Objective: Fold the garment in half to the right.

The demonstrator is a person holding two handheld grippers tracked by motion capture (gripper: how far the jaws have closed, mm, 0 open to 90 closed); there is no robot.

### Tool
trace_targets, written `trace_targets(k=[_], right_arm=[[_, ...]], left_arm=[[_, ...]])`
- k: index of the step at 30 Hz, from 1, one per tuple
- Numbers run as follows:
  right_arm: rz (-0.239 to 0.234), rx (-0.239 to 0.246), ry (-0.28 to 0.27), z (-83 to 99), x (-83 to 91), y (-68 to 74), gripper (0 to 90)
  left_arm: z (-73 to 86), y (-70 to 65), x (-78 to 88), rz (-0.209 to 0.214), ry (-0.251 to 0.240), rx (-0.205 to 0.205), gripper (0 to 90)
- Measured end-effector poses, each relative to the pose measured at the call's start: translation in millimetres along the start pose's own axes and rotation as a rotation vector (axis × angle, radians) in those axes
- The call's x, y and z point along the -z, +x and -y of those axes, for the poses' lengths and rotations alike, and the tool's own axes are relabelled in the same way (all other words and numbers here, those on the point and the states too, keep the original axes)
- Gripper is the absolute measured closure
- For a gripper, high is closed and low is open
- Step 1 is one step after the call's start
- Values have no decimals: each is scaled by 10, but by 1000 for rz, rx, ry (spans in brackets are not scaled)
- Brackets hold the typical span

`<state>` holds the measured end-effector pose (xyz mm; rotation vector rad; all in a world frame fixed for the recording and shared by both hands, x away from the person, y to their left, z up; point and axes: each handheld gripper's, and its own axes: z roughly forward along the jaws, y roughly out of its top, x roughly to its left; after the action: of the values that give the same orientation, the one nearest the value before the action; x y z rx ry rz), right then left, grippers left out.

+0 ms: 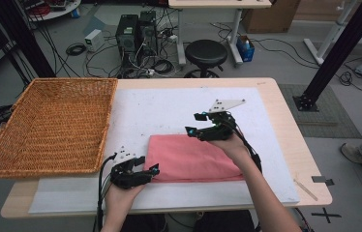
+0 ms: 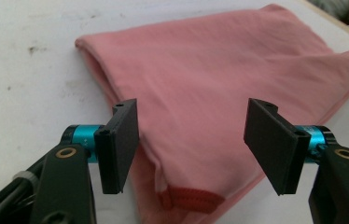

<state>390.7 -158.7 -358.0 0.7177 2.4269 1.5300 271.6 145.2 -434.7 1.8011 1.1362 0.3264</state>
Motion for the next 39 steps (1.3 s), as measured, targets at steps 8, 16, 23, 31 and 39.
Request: trace_targets(k=[8,16,23,31,39], right_arm=[[-42,10,20,-104,-400,85,326],[-59,-7,45,-99,-651,87,342],[-59,-50,77,-73,-983,58,421],[-41,-46,184,-57,-1405,110,488],[-4,2,375,37,-1757,135,567]], left_arm=[[59,-7,-24,-34,46,50,360],[84,-29,-70,-53,96,92,372],[172,-38,32,-69,116,111,405],[202,-47,81,-78,132,136,449],[195,-7,97,-64,152,159,604]])
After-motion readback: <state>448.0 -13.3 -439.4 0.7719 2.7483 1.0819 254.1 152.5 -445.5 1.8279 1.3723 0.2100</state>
